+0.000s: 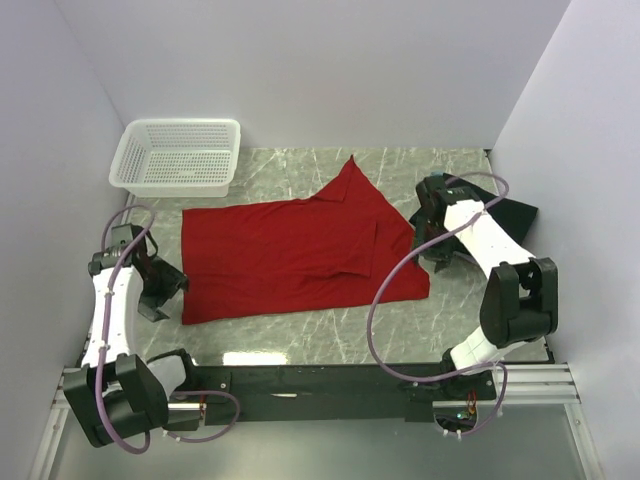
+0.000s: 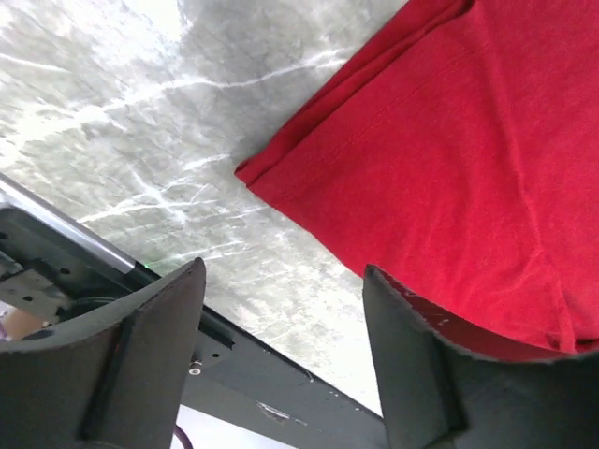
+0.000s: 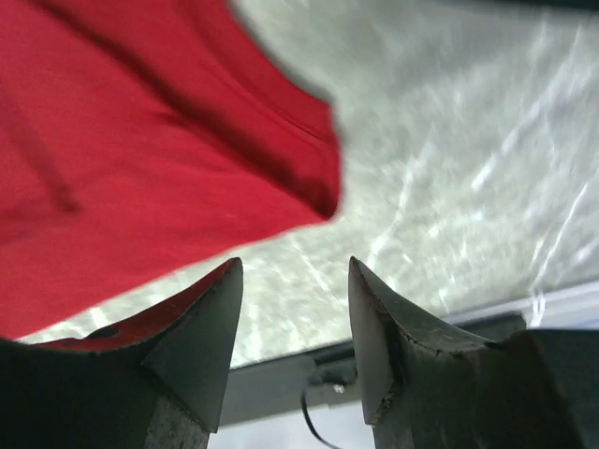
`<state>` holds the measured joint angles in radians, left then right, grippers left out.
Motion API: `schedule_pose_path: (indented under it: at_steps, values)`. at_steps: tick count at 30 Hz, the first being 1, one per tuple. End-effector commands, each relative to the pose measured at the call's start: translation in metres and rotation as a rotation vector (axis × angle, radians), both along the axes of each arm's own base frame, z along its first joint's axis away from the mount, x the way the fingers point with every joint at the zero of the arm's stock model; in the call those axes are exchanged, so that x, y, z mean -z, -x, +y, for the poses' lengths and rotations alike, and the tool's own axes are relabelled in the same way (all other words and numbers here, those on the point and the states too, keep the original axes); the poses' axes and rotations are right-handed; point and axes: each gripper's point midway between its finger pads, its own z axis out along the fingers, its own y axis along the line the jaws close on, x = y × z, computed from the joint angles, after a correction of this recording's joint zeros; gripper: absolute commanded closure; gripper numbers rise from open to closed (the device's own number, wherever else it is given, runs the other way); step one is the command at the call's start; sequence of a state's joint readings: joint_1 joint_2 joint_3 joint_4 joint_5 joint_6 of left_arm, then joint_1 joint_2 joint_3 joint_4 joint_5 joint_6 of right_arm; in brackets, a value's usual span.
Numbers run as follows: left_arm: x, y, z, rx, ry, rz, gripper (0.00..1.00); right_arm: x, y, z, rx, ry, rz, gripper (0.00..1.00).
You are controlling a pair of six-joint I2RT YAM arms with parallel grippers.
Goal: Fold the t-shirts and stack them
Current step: Fold the tshirt
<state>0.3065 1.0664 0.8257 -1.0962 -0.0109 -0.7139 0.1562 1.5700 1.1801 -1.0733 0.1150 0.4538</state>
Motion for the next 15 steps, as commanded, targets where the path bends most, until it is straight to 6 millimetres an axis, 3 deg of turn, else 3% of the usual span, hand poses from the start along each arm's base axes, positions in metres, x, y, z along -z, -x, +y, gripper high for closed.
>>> schedule_pose_path:
  at_steps: [1, 4, 8, 11, 15]
  values:
    - [-0.027, -0.013, 0.013, 0.027, -0.071, -0.070, 0.26, -0.040, -0.034, 0.014, -0.063, 0.020, -0.176, 0.44]
    - [-0.042, -0.037, 0.014, 0.066, -0.073, -0.161, 0.26, -0.044, -0.045, 0.068, -0.203, -0.145, -0.233, 0.48]
    - [-0.042, -0.066, -0.005, 0.130, 0.010, -0.247, 0.29, -0.016, -0.038, 0.117, -0.280, -0.327, -0.156, 0.55]
    - [-0.036, -0.087, -0.026, 0.189, 0.046, -0.273, 0.29, 0.004, -0.031, 0.136, -0.310, -0.381, -0.106, 0.58]
    - [-0.018, -0.109, -0.070, 0.299, 0.139, -0.291, 0.27, 0.023, -0.029, 0.141, -0.332, -0.362, -0.063, 0.58]
